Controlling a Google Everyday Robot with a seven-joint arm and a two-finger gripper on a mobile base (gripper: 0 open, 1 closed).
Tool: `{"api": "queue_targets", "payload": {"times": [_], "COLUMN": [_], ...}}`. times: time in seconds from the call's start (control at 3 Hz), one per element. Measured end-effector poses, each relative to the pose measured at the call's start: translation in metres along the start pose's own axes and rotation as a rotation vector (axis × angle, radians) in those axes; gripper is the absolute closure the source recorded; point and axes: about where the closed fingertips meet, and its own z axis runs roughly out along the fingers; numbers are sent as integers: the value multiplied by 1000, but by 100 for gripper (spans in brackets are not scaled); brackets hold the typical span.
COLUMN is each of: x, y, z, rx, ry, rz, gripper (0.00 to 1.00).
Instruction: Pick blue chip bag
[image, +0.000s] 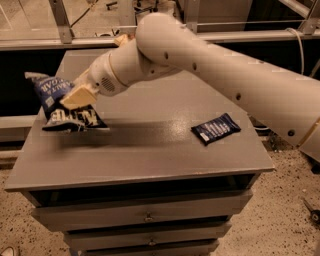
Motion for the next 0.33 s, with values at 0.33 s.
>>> {"api": "queue_targets", "payload": {"times": [0.33], "x": [-34], "y": [-30], "z": [-40], "rx": [76], "ry": [-134], "rz": [-43], "gripper": [100]}}
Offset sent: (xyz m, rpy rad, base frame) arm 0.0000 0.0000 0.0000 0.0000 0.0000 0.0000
